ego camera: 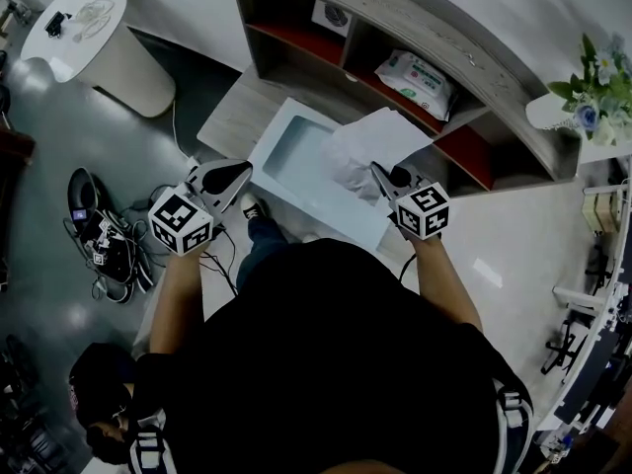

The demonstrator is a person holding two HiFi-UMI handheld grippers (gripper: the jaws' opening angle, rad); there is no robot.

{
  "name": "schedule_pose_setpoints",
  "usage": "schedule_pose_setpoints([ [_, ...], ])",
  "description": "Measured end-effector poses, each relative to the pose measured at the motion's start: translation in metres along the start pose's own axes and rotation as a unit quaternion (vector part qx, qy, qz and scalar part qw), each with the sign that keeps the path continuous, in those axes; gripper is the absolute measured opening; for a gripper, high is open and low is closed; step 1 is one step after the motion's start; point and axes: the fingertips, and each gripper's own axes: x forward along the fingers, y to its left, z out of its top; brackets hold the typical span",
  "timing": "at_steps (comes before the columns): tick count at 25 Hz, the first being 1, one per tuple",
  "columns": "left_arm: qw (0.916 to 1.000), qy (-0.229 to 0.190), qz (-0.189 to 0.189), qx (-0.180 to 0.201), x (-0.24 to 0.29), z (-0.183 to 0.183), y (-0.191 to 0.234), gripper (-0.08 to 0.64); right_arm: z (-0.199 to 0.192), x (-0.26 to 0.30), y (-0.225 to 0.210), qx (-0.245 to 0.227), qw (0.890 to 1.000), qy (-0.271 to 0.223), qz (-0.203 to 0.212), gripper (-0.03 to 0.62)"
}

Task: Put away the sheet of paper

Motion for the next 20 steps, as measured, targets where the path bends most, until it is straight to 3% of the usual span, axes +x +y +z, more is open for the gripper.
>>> schedule_pose_setpoints([
  [20,0.9989,0.024,-0.040,0.003,0.019,-0.003,0.036,0.020,-0.033,0.036,-0.012,0.062,0.997,0.029,-0.019,0.015],
])
